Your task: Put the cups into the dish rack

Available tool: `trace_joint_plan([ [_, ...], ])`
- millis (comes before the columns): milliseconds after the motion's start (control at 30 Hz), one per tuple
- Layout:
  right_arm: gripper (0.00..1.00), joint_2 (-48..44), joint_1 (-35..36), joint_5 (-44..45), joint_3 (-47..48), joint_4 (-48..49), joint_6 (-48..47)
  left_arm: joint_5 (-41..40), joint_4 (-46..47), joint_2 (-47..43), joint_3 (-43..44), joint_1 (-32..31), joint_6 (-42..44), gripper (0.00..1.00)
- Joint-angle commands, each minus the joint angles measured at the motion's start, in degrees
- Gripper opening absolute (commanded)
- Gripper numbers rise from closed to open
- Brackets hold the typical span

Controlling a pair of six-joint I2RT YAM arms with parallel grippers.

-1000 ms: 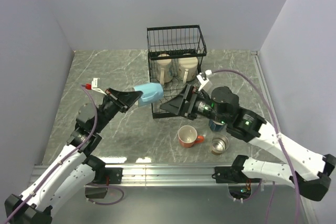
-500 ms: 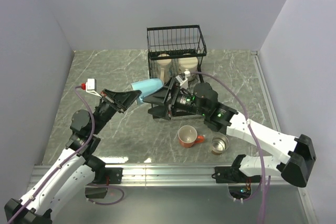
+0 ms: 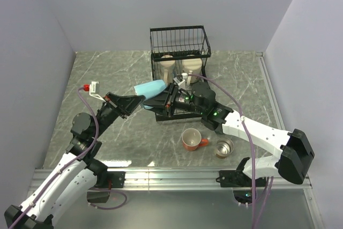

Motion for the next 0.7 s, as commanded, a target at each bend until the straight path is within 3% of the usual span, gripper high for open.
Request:
trace_joint_plan([
  [0, 0.20, 0.12, -1.17, -0.63, 1.03, 3.82, 0.12, 2.02, 5.84, -1.80, 5.39, -0.05, 2.21, 0.00],
  [100, 0.00, 0.73, -1.61, -0.80, 0.50, 5.31, 1.09, 2.81, 4.96, -1.45, 5.92, 0.04, 3.09, 0.00],
  [300, 0.00, 0.56, -1.79, 0.86, 2.43, 2.51, -1.36, 2.12, -2.22, -1.45, 7.94, -0.05, 6.78, 0.02],
  [500, 0.00, -2.69, -4.15, 2.89, 3.84, -6.27, -6.99, -1.84, -13.84, -1.01, 11.45, -0.05, 10.03, 0.33],
  [567, 0.00, -4.27, -5.03, 3.50, 4.02, -10.13, -9.44, -2.10, -17.01, -0.31, 12.24, -0.05, 10.03, 0.53],
  [667, 0.00, -6.55, -7.32, 4.99, 4.19, -14.96, -12.69, -2.80, -19.47, 0.40, 12.34, -0.05, 10.56, 0.57],
])
